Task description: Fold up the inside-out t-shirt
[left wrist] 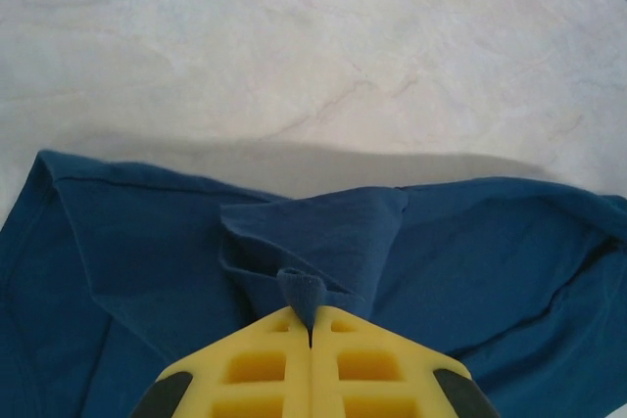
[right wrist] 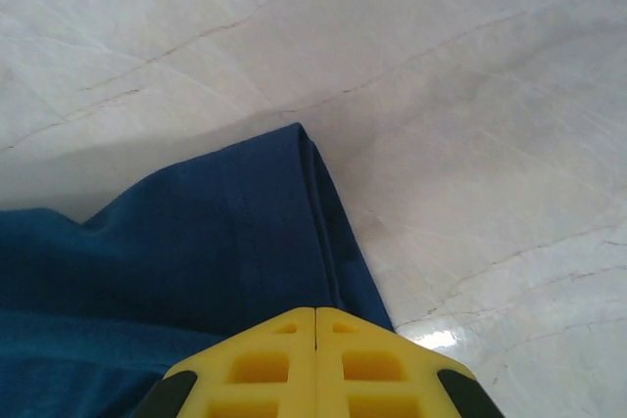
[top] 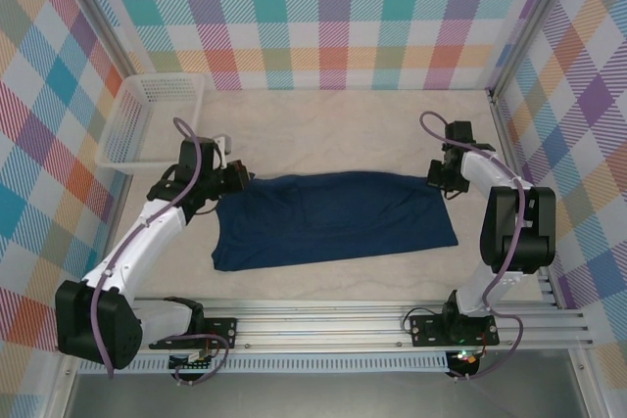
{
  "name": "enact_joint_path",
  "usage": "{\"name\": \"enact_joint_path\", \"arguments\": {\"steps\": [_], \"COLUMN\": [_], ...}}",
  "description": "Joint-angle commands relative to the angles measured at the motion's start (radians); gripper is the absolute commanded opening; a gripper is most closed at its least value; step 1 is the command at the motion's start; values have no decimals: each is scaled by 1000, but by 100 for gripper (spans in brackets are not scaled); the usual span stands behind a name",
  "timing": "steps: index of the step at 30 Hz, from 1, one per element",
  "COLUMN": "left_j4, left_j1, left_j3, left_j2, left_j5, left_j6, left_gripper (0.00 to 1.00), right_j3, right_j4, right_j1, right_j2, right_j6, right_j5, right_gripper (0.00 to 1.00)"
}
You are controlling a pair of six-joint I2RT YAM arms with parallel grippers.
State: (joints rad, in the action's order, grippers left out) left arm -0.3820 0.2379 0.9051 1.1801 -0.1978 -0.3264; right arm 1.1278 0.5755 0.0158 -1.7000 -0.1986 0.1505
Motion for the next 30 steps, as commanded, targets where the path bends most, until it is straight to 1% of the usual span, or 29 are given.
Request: {"name": "enact_joint_path", "arguments": {"steps": [1,5,10,20,25,30], "left_j4": [12,-23,-56,-128,-160,-179], "left_j1": [8,7,6,8,8,8], "left_j3": [-45,-64,-79,-109,-139,-178], "left_j2": [-32,-60,-103,-200,-234,-280], "left_j5": [37,90,145,97,57,64], "left_j6": [-19,-28,-36,-45,-84,-116], "left_gripper": [0,0,0,0,0,0], "right_j3": [7,19,20,10,-4,-35], "right_j4": [32,45,53,55,60,59], "right_j1": [17,38,41,41,41,40], "right_j2": [25,32,24,29,31,53], "right_j6": [-10,-10,-10,-16,-21,-34], "right_j5": [51,65,66,29,26,2], "right_gripper": [0,0,0,0,0,0]}}
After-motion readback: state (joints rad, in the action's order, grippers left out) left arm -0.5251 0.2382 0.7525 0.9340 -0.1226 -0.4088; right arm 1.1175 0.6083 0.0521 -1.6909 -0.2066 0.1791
